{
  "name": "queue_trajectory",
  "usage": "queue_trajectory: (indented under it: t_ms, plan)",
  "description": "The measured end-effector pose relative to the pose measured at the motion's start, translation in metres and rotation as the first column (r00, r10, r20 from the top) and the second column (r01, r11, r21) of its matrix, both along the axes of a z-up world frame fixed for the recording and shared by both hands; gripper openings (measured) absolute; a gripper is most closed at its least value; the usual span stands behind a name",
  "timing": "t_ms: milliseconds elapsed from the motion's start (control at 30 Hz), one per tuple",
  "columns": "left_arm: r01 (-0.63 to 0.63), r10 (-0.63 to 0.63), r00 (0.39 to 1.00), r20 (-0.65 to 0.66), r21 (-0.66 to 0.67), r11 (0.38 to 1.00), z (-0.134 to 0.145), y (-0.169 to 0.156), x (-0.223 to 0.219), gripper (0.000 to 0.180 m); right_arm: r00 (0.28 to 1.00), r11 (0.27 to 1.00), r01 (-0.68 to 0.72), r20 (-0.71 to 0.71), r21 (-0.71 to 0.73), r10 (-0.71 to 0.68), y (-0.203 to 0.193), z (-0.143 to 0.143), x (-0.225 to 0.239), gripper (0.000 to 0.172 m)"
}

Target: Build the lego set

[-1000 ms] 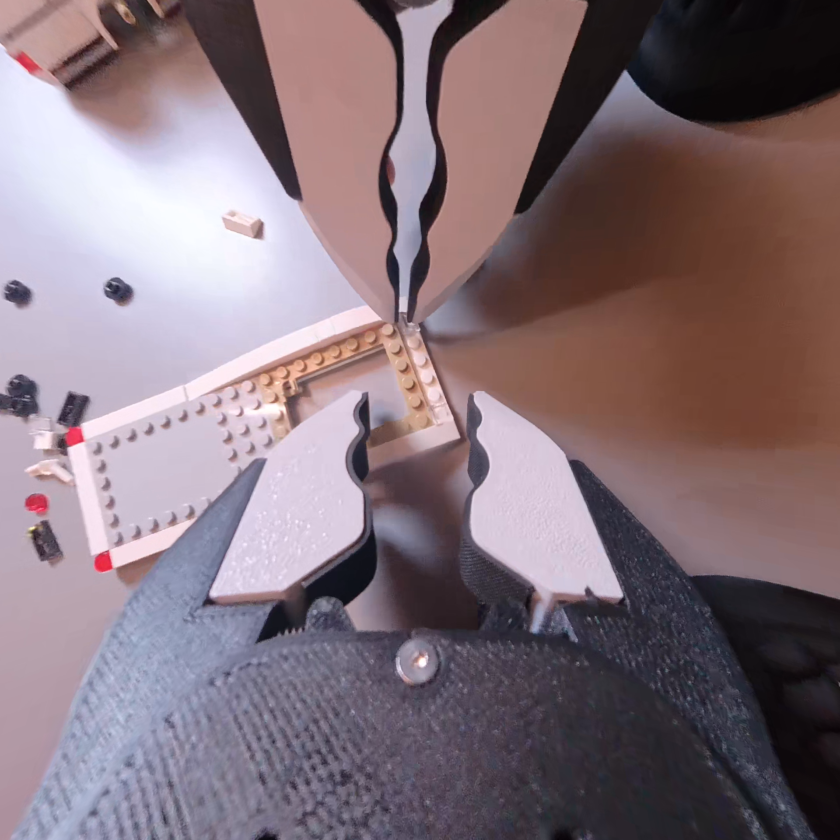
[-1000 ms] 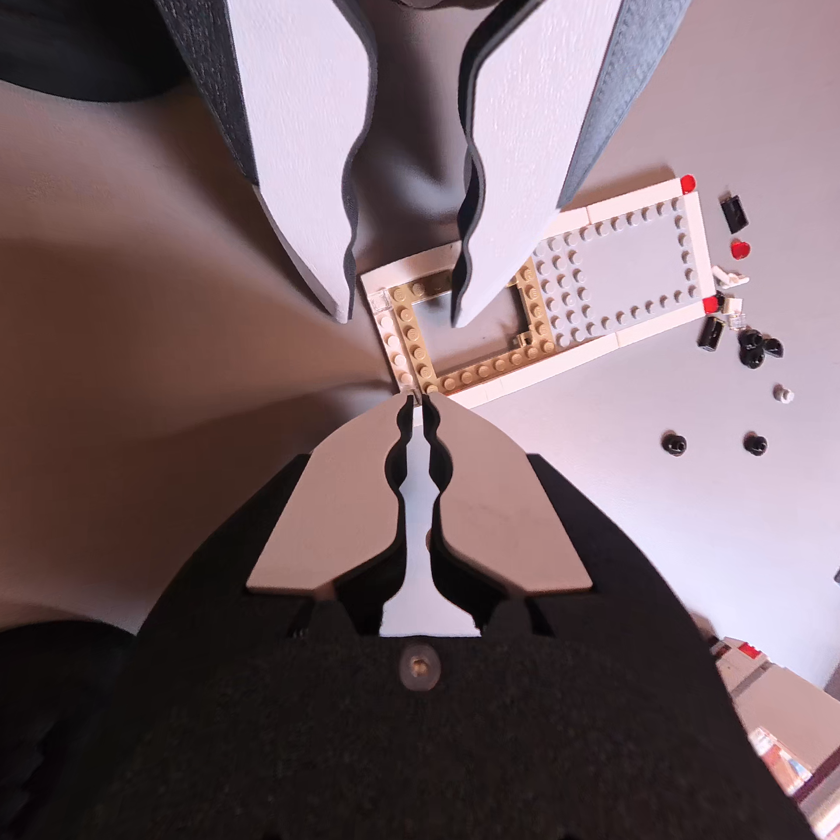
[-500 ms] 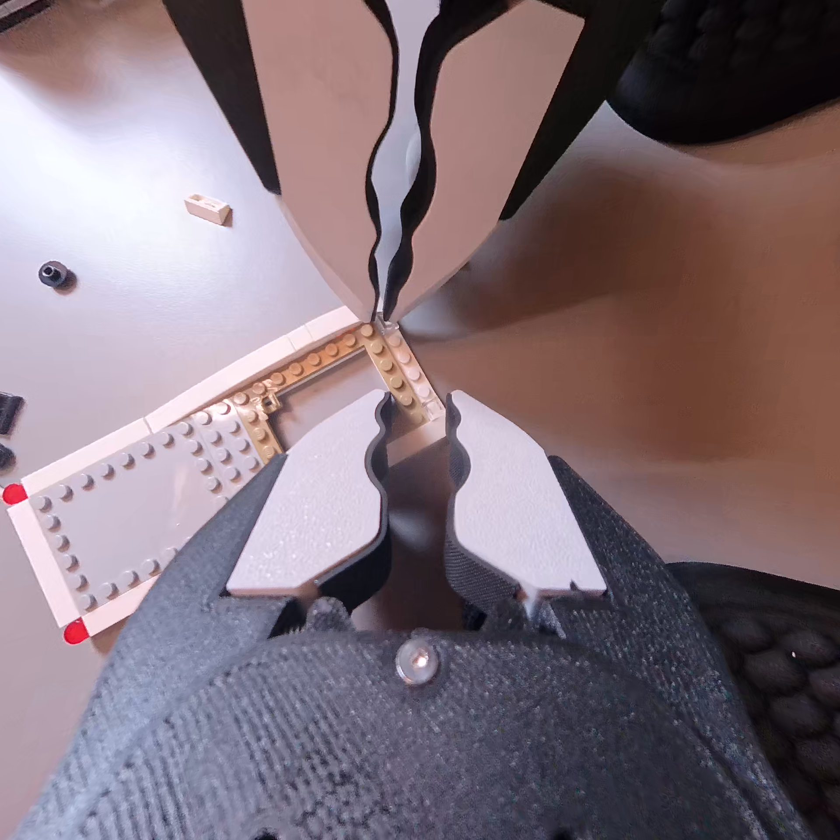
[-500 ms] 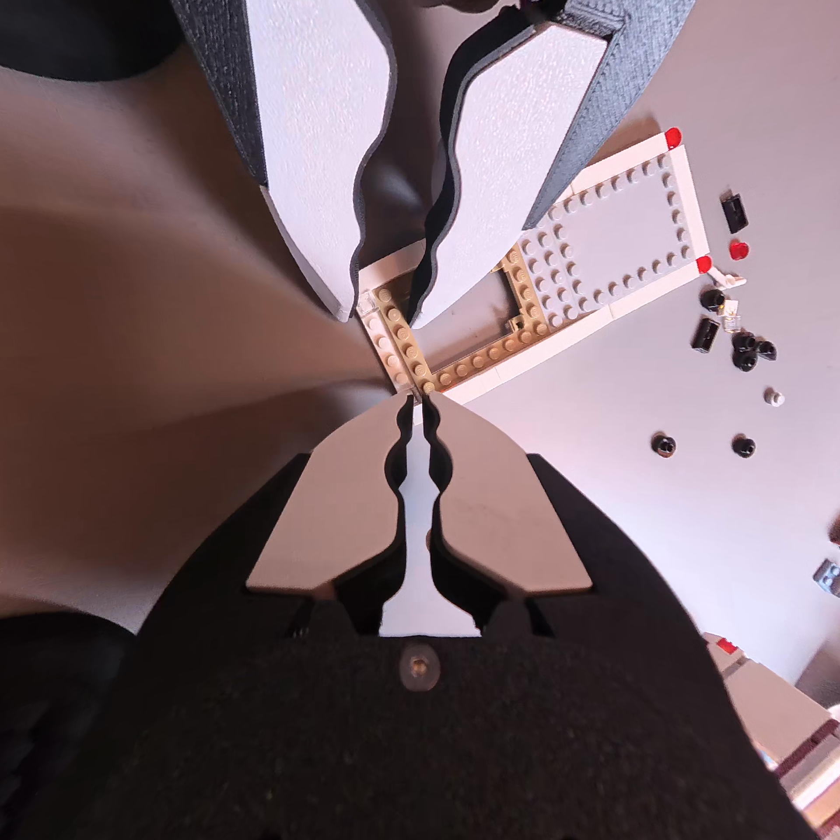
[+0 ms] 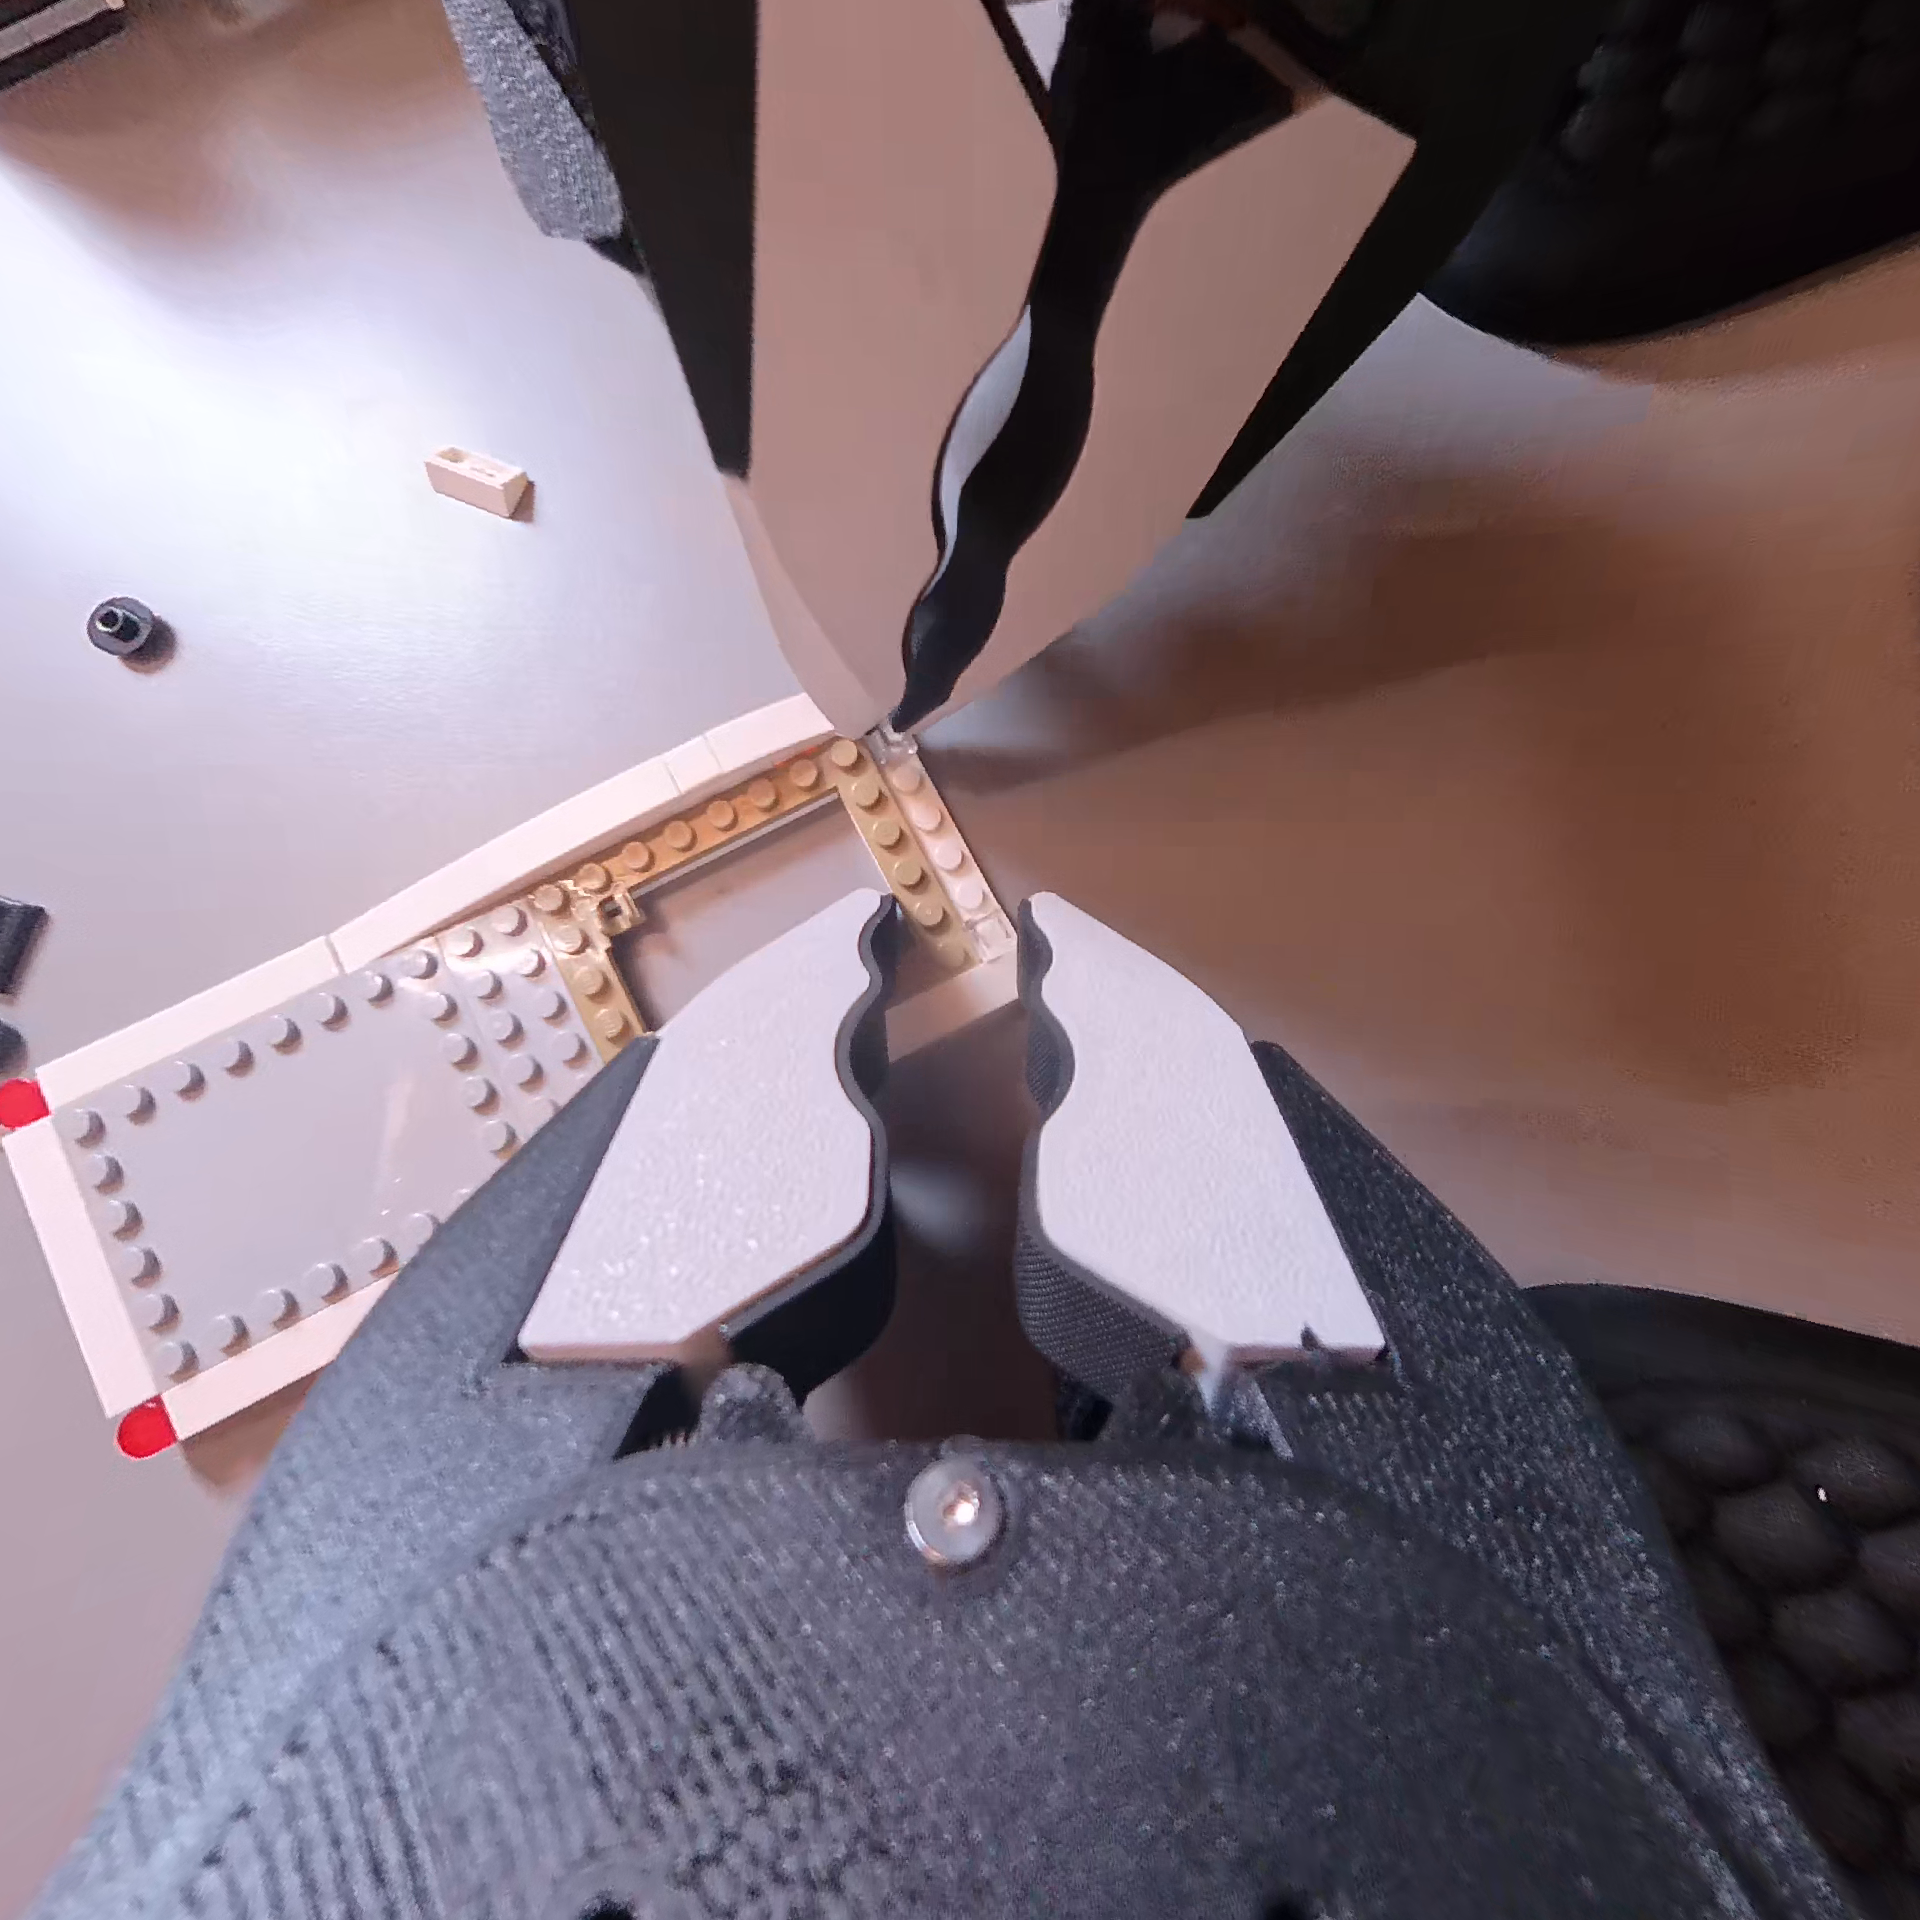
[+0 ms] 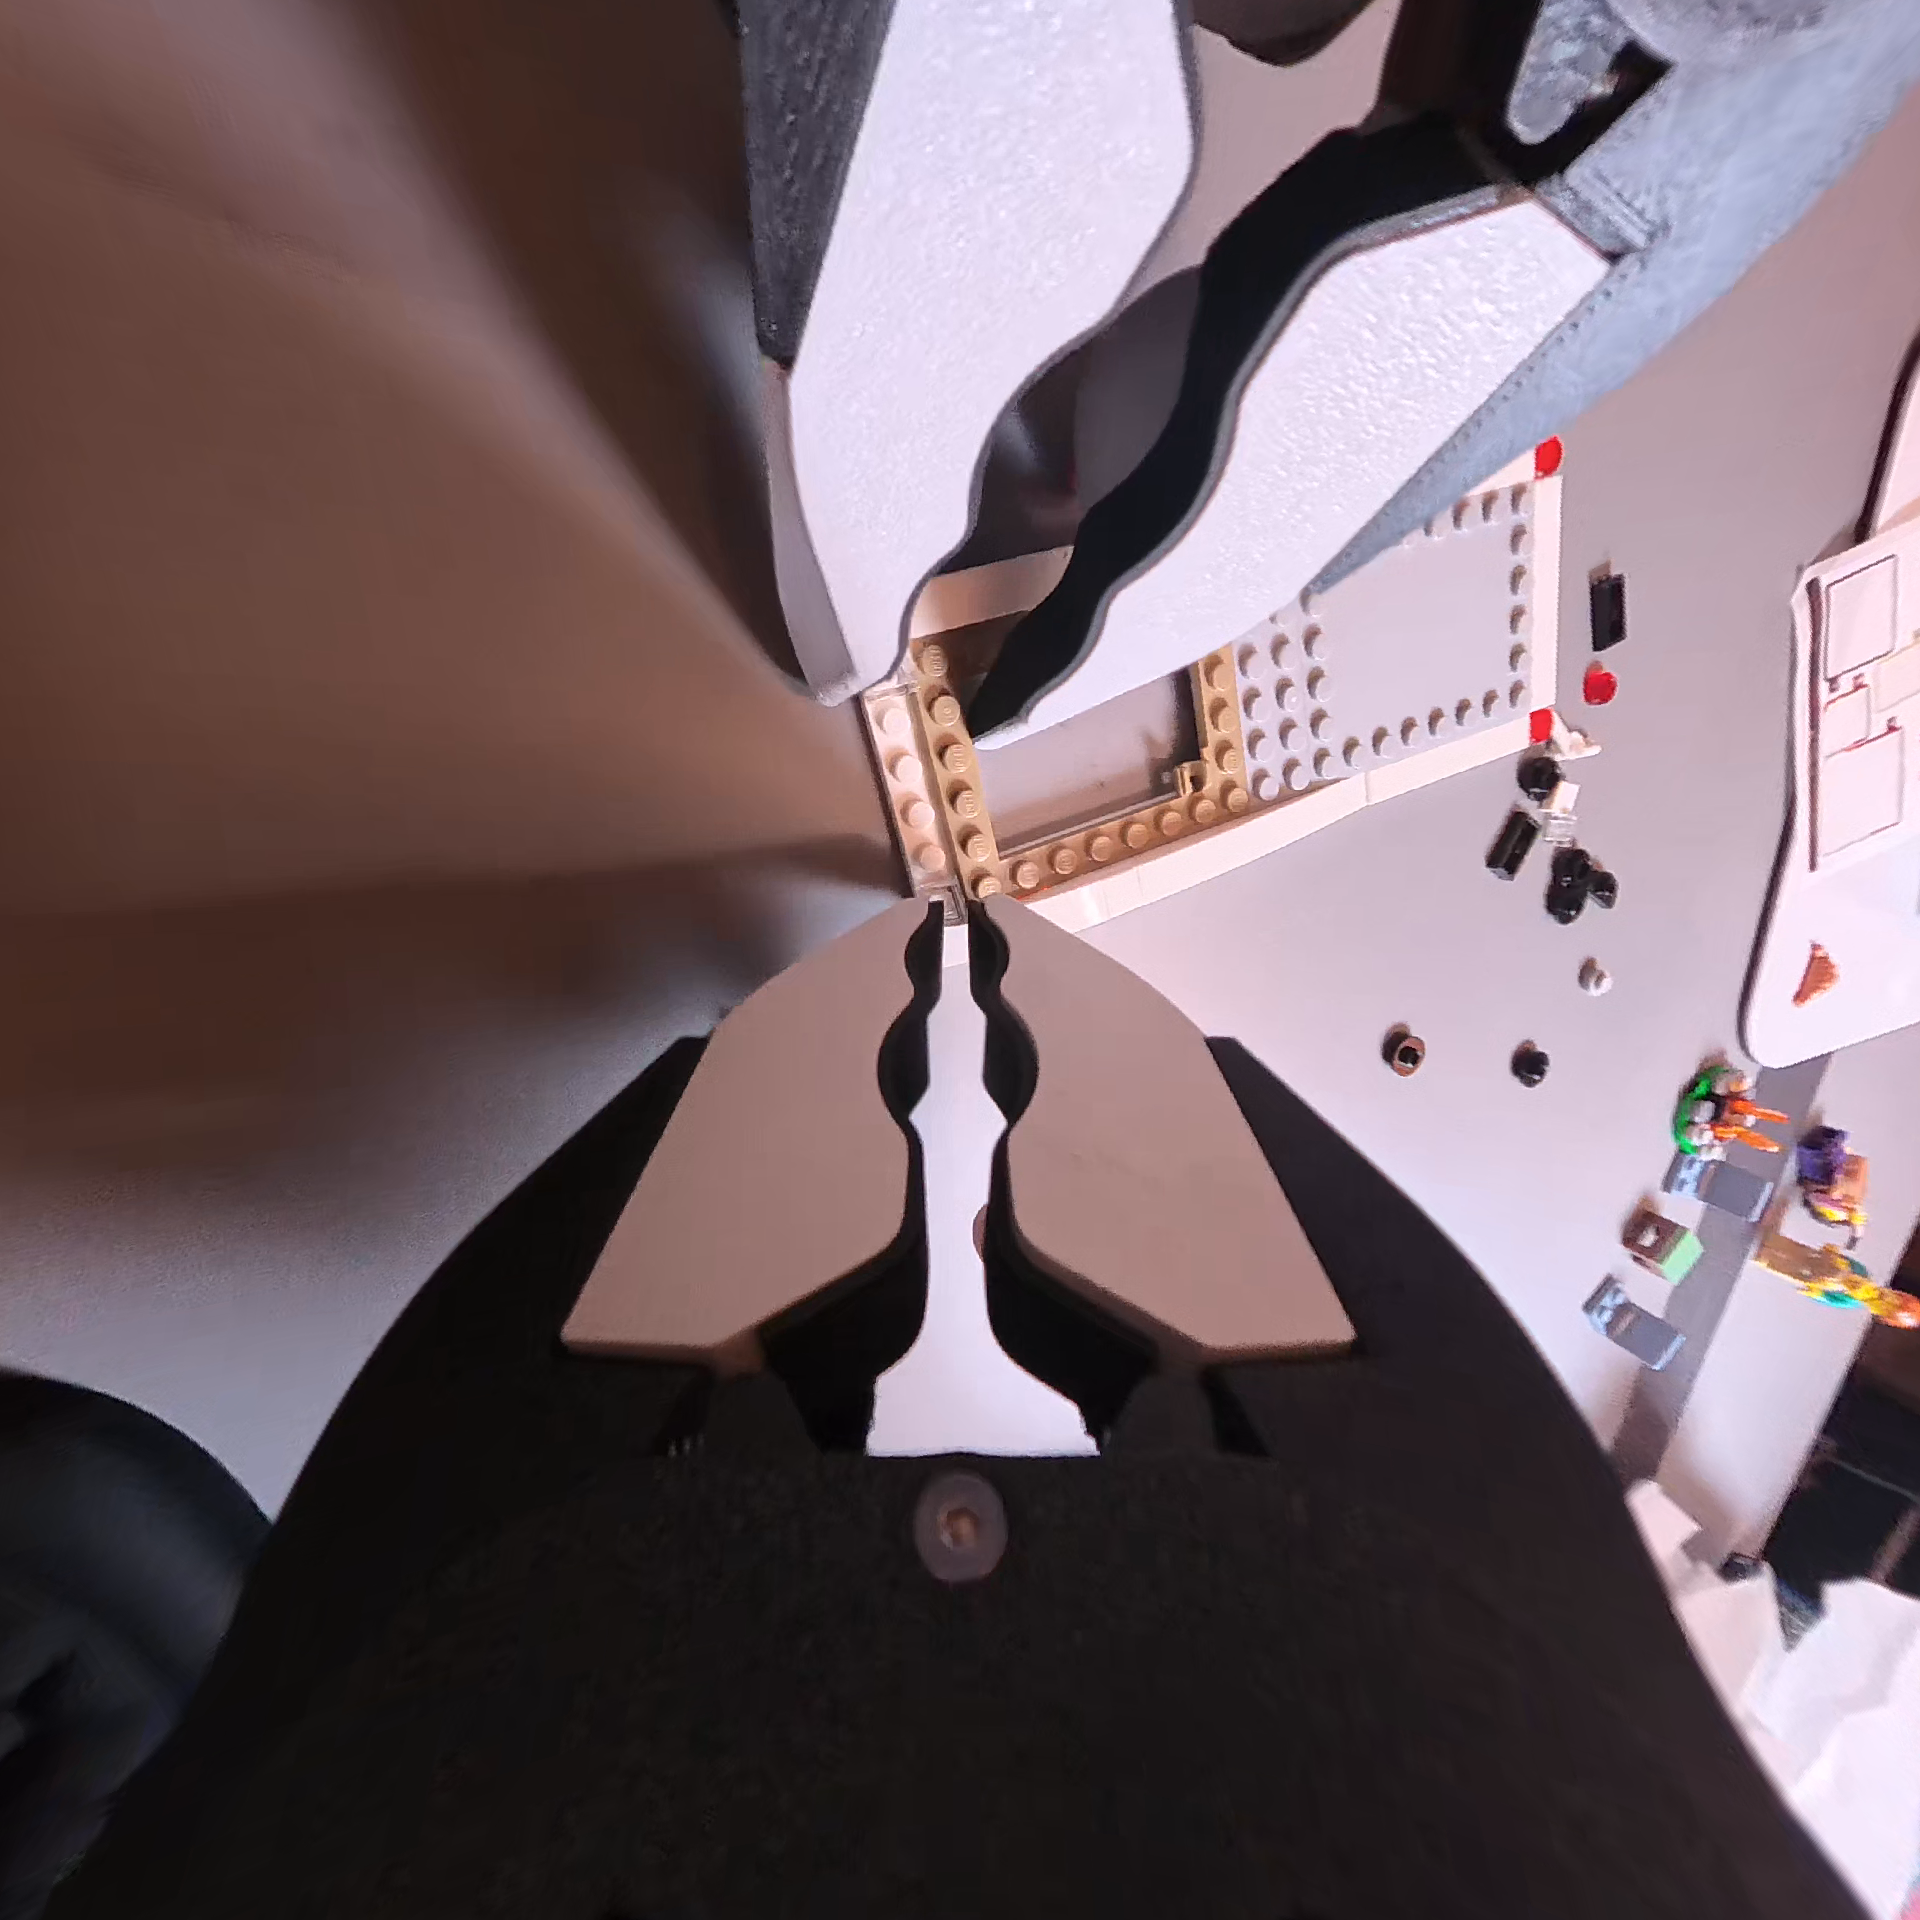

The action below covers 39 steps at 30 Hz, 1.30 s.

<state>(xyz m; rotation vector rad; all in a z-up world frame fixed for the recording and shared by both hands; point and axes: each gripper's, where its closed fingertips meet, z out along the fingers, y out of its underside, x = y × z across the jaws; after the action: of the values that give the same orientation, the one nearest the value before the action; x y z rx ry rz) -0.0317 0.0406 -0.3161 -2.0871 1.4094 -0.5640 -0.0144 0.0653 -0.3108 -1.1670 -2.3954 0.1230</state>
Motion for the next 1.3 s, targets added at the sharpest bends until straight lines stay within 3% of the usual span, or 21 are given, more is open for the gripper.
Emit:
queue_trajectory:
  t_ms: [600, 900, 1133, 1300]
  plan:
    - [0.031, -0.031, 1.000, 0.008, 0.009, 0.999, -0.0001, -0.0005, -0.0006, 0.023, 0.976, 0.993, -0.117, 0.183, -0.001, 0.115, -0.0009, -0.0010, -0.0008, 0.003]
    - [0.022, -0.022, 1.000, 0.006, 0.002, 1.000, 0.0000, -0.0006, -0.0011, 0.022, 0.994, 0.994, -0.107, 0.016, -0.011, 0.107, -0.0001, 0.0023, -0.0034, 0.007]
    - [0.022, -0.022, 1.000, 0.007, 0.003, 1.000, 0.0000, -0.0006, -0.0010, 0.022, 0.987, 0.987, -0.155, 0.039, 0.047, 0.154, -0.0025, 0.0015, -0.0022, 0.002]
    - [0.023, -0.023, 1.000, 0.008, 0.003, 1.000, 0.0000, -0.0006, -0.0009, 0.022, 0.985, 0.991, -0.132, 0.108, -0.015, 0.133, -0.0025, -0.0001, -0.0015, 0.002]
